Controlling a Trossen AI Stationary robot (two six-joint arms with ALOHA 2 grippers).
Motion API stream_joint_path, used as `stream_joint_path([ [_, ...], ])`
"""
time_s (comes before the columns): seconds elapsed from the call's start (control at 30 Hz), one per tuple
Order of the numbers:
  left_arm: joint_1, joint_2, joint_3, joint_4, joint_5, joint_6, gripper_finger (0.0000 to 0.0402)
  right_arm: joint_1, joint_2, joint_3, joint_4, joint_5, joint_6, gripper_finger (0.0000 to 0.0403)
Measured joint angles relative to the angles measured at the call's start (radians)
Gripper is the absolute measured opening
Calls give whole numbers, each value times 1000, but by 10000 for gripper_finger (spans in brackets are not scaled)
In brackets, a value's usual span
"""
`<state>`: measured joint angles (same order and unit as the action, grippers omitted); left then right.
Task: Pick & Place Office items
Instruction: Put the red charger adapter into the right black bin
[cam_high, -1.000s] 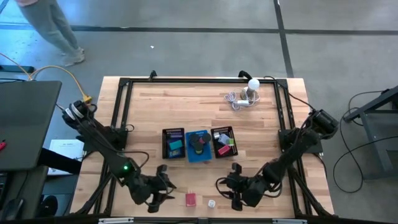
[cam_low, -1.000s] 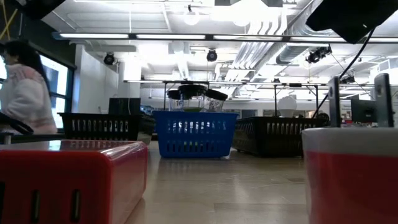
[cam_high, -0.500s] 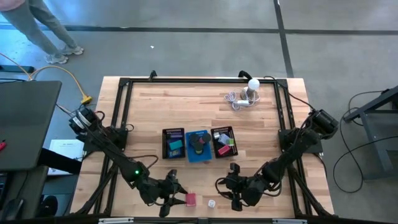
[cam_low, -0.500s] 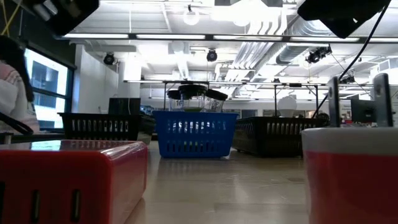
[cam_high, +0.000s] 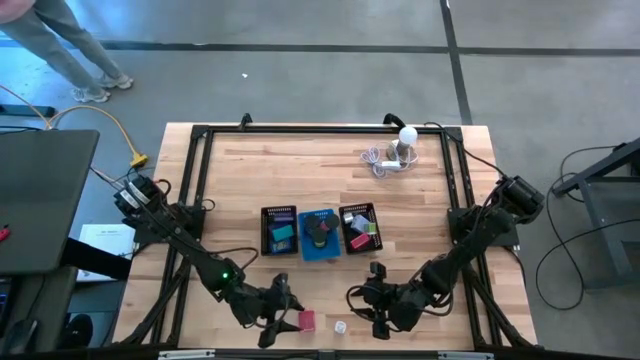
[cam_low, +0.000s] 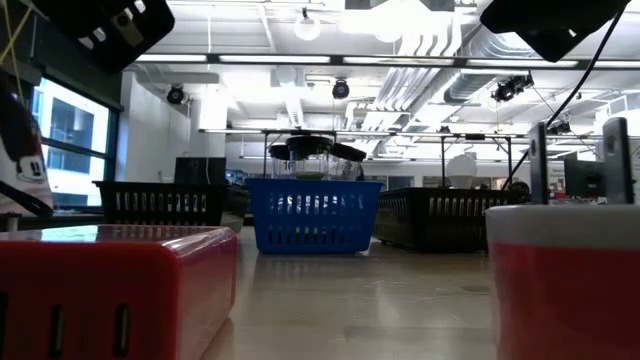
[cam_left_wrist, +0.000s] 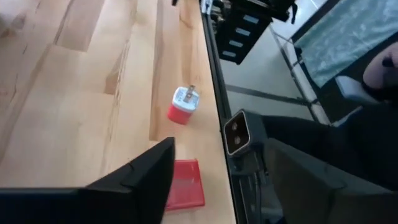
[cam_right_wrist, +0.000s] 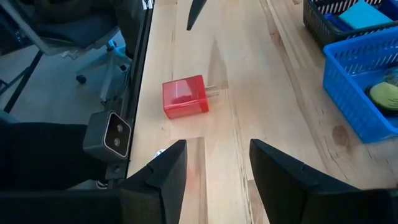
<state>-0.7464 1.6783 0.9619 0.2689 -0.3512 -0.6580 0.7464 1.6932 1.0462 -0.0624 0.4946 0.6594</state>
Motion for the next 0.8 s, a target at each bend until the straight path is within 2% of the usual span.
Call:
stream_joint_path([
  [0.17,-7,0,0,1,-16,30,317,0,0,0,0,0,0,164],
  [0.27,-9,0,0,1,-15,33,345,0,0,0,0,0,0,164],
  [0.6,-17,22,0,2,-12,-8,354,0,0,0,-1,0,0,164],
  [0.8,-17,76,0,-9,-20,116,354,0,0,0,0,0,1,164],
])
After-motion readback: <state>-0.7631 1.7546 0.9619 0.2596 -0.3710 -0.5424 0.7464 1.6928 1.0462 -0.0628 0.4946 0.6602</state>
